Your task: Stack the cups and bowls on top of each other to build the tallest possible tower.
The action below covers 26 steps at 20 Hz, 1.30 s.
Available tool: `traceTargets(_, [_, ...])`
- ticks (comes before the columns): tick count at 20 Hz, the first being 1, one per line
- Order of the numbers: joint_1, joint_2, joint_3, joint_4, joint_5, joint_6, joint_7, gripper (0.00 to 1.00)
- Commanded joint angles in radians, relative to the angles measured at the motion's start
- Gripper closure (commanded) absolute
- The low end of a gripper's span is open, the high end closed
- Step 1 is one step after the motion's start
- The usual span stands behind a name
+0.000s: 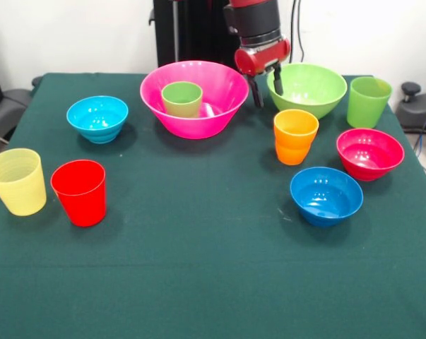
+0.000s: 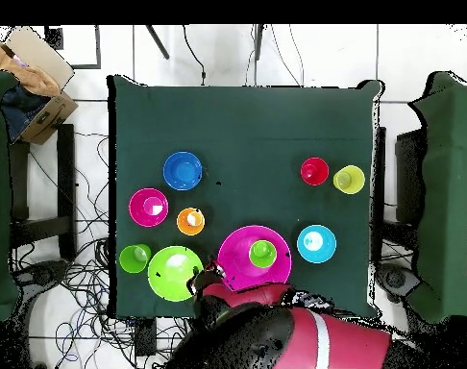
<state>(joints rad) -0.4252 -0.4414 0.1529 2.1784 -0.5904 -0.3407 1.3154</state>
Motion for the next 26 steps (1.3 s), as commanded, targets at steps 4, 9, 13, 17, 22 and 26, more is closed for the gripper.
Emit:
traceTargets(4, [0.065, 0.087, -0.027, -0.154, 0.003, -0.058, 0.151, 0.00])
traceTargets(9, [0.089, 0.098, -0.037, -0.162, 0.047, -0.030, 0.174, 0.00])
traceTargets(13, [0.114, 0.102, -0.050, -0.171, 0.067, -0.025, 0.178, 0.00])
traceTargets(17, [0.120, 0.108, -0.057, -0.169, 0.074, -0.051, 0.194, 1.00])
traceTargets(22, [0.121, 0.101, -0.052, -0.169, 0.082, -0.030, 0.198, 1.00])
traceTargets(26, [0.106, 0.093, -0.044, -0.169, 0.046, 0.000, 0.200, 1.00])
